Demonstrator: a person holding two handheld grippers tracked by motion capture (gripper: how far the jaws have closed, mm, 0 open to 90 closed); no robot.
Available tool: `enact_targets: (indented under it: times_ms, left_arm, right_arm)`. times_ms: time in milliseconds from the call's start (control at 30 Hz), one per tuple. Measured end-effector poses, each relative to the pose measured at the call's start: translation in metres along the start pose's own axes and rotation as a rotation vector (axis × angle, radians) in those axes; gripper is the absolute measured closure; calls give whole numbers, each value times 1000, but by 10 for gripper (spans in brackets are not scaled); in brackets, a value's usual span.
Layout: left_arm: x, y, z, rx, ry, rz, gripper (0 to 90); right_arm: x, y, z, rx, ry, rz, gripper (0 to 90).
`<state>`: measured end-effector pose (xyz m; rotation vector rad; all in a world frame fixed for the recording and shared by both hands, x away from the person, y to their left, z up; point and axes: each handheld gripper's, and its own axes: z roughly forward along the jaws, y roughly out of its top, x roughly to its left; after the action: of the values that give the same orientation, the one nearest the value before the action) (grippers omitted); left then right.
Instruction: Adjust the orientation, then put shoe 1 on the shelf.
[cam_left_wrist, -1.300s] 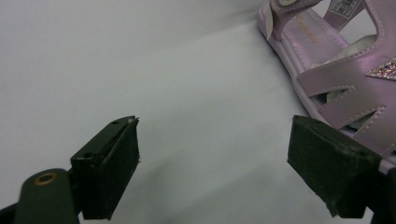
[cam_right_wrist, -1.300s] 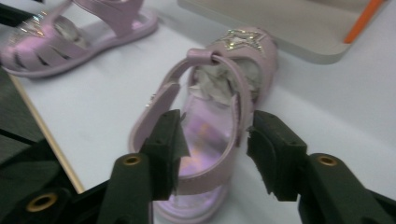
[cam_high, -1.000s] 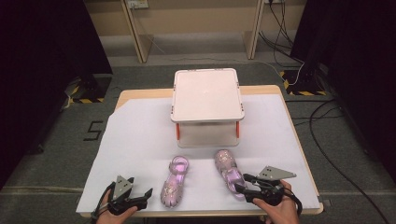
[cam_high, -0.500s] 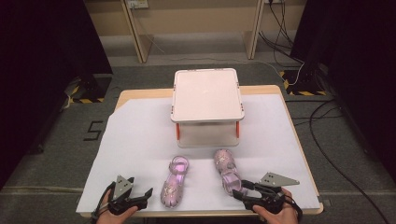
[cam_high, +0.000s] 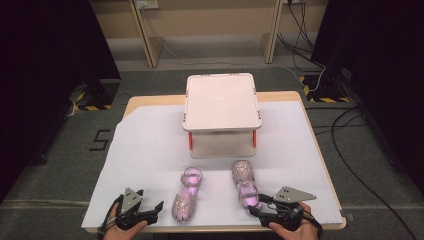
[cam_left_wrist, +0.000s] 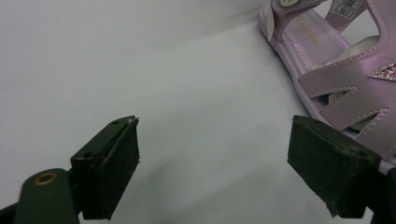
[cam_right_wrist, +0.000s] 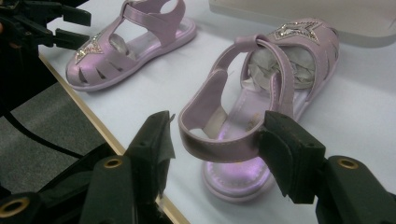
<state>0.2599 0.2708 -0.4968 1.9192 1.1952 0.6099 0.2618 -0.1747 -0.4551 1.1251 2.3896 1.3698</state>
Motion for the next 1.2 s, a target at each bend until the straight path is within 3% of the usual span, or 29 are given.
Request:
enact_targets:
  times_ms: [200, 300, 433, 500, 600, 667, 800, 1000, 1167, 1200]
  left_arm:
    - [0, 0, 1, 4, 1, -3, 161]
    - [0, 0, 1, 5, 1, -3, 161]
    - [0, 0, 1, 4, 1, -3, 161]
    - [0, 0, 1, 5, 0, -3, 161]
    - [0, 0, 1, 6, -1, 0, 161]
    - [0, 0, 1, 6, -2, -1, 161]
    - [0, -1, 1, 8, -3, -5, 161]
    - [0, 0, 2, 7, -4, -4, 161]
    - [0, -1, 1, 6, -2, -4, 161]
    - [0, -1, 0, 6, -3, -4, 161]
  right_arm:
    - [3, 0, 0, -9, 46, 35, 435]
    - [4, 0, 0, -5, 48, 28, 429]
    - [1, 2, -5, 1, -4, -12, 401]
    - [-1, 4, -8, -19, -2, -31, 422]
    - [-1, 8, -8, -30, -6, -114, 436]
    - [-2, 14, -5, -24, -39, -231, 445]
    - [-3, 24, 3, -4, -95, -383, 474]
    - [-16, 32, 17, 15, -128, -459, 527]
    - [-28, 37, 32, 35, -107, -501, 575]
    - [-30, 38, 35, 39, -104, -528, 605]
